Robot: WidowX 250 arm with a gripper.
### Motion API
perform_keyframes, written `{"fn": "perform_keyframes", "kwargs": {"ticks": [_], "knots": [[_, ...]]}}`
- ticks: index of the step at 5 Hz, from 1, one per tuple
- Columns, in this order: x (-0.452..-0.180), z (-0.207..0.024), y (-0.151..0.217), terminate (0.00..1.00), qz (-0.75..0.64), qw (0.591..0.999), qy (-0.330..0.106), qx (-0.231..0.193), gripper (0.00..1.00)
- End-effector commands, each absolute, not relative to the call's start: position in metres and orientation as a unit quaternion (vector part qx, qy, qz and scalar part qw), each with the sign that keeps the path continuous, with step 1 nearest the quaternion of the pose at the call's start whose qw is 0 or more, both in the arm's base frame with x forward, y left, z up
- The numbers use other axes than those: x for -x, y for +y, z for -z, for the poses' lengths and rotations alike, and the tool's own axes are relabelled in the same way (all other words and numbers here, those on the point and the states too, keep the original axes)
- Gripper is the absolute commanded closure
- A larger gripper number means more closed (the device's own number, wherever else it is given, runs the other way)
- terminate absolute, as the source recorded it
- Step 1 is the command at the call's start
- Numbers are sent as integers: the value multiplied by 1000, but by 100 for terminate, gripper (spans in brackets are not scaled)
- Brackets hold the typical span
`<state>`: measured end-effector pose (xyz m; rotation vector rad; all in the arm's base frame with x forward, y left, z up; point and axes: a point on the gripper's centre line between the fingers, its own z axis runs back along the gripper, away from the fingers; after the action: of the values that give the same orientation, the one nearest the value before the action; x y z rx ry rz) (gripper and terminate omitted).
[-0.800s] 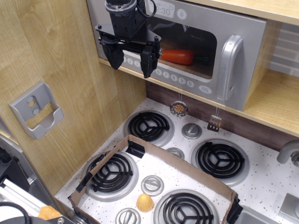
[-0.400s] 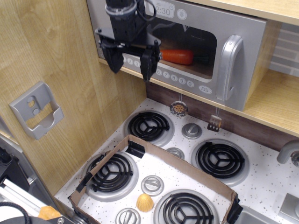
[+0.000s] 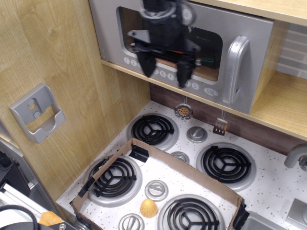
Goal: Open microwave
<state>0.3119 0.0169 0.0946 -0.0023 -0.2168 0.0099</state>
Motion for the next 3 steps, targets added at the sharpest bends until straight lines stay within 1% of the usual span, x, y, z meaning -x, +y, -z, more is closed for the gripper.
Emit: {"fn": "perform_keyframes", "kwargs": {"ticks": [1,2,3], "knots": [[-298,-128,-37,0,-6,981,-196,-3,0],[-300,-130,-49,0,2,978,-207,-3,0],[-315,-132,-57,0,18,979,-205,-4,0]]}}
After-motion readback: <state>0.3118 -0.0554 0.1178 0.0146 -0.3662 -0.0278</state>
